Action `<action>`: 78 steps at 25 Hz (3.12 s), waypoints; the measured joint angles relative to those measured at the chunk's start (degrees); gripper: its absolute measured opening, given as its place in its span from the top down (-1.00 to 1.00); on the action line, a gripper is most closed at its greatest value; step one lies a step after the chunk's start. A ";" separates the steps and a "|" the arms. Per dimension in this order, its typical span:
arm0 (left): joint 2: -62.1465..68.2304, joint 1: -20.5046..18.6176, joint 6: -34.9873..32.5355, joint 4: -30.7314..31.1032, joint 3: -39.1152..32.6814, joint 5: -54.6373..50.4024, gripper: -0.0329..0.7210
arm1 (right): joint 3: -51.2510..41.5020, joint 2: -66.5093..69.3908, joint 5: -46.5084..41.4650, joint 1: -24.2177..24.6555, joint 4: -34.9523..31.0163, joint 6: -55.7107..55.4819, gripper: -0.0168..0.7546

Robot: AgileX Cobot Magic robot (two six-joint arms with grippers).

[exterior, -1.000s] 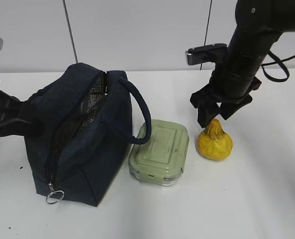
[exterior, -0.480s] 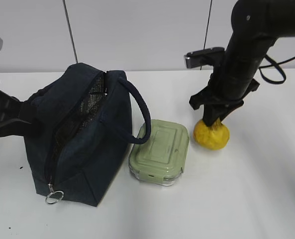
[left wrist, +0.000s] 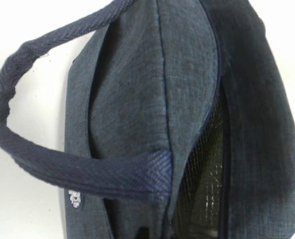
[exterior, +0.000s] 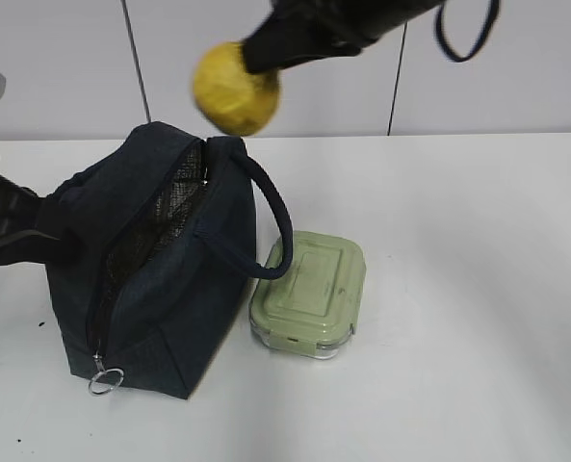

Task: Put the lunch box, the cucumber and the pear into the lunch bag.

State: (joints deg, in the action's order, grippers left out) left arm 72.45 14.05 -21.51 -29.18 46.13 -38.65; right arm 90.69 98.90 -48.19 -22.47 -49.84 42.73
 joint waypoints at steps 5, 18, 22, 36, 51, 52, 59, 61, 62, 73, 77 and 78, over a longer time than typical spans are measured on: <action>0.00 0.00 0.00 0.05 0.00 -0.07 0.96 | 0.00 6.05 1.74 -5.23 -9.39 8.41 0.56; 0.00 0.00 0.00 0.22 0.00 -0.38 0.96 | 0.00 13.74 0.87 -6.13 -1.71 5.74 0.22; 0.00 0.00 0.00 0.22 0.00 -0.38 0.96 | 1.21 13.74 -1.34 -6.13 -3.37 5.61 -0.46; 0.00 0.00 0.00 0.22 0.00 -0.44 0.96 | -8.49 3.70 -2.63 9.05 20.61 -16.64 -0.31; 0.00 0.00 0.00 0.22 0.00 -0.86 0.96 | -42.94 7.19 11.11 13.85 -43.89 20.03 -0.60; 0.00 0.00 0.00 0.22 0.00 -0.93 0.96 | -43.07 8.04 10.57 13.85 -44.69 20.69 -0.60; 0.00 0.00 0.00 0.22 0.00 -1.21 0.96 | -43.11 13.69 3.61 13.85 -52.32 27.24 -0.58; 0.00 0.00 0.00 0.22 0.00 -1.32 0.96 | -43.11 14.71 3.13 13.85 -52.62 27.85 -0.58; 0.00 0.00 0.00 0.22 0.00 -1.32 0.96 | -43.11 15.24 2.99 13.85 -52.76 27.98 -0.55; 0.00 0.00 0.00 0.22 0.00 -1.41 0.96 | -42.87 13.90 3.12 14.61 -52.92 28.07 0.07; 0.00 0.00 0.00 0.22 0.00 -1.49 0.96 | -43.22 8.33 5.61 17.72 -50.71 28.60 0.07; 0.00 0.00 0.00 0.22 0.00 -1.49 0.96 | -43.22 6.75 5.61 18.66 -50.41 28.60 0.07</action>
State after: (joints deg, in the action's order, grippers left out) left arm 72.45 14.05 -21.51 -28.96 46.13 -40.13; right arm 47.47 105.65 -42.58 -3.81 -100.25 71.33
